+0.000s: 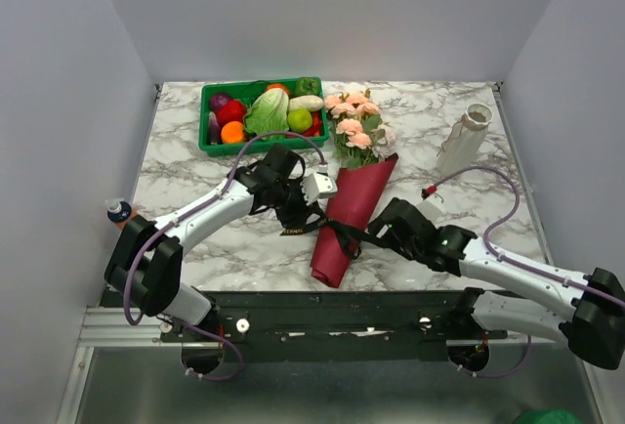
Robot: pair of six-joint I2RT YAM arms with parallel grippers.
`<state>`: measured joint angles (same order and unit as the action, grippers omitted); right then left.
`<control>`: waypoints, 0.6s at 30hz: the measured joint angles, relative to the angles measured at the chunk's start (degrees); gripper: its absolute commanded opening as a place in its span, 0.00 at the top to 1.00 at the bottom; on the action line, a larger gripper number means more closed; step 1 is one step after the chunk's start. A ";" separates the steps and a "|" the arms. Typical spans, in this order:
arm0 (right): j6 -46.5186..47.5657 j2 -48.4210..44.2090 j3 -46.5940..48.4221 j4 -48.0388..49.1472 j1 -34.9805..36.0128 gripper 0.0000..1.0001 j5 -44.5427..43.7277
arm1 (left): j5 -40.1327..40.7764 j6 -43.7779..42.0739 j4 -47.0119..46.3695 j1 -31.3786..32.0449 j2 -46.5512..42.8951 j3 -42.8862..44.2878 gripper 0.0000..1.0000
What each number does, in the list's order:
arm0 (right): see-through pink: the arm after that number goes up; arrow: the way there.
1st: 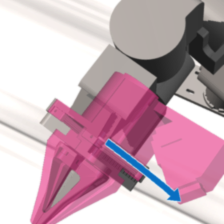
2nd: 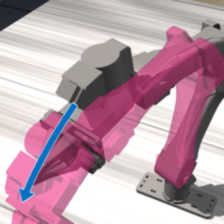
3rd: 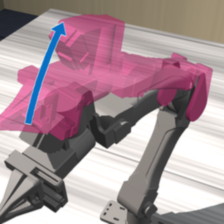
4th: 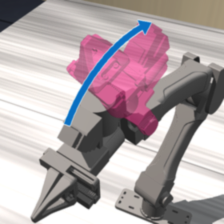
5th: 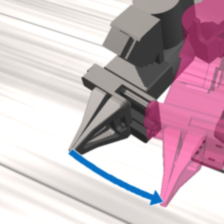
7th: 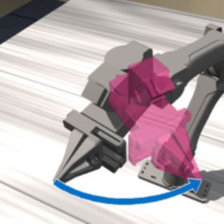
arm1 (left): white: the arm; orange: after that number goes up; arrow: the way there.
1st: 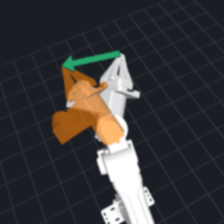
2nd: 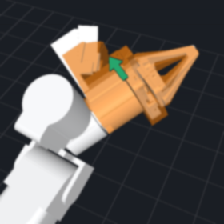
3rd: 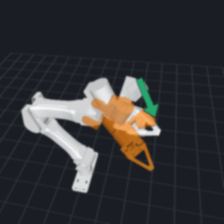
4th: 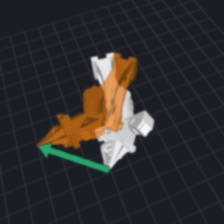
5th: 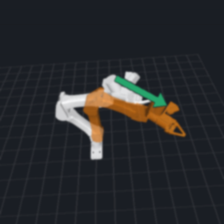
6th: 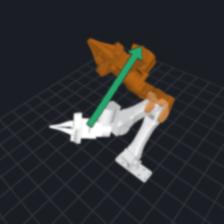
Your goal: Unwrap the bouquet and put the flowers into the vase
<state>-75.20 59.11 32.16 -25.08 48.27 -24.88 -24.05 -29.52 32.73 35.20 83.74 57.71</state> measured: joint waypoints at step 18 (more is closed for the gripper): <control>-17.66 15.04 8.26 -31.15 21.46 0.18 -18.36 | 0.57 -1.11 -8.66 1.20 7.67 -4.66 0.25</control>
<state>-92.86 74.15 40.42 -56.23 69.73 -43.24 -23.49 -30.63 24.08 36.40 91.42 53.06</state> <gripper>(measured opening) 0.824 0.773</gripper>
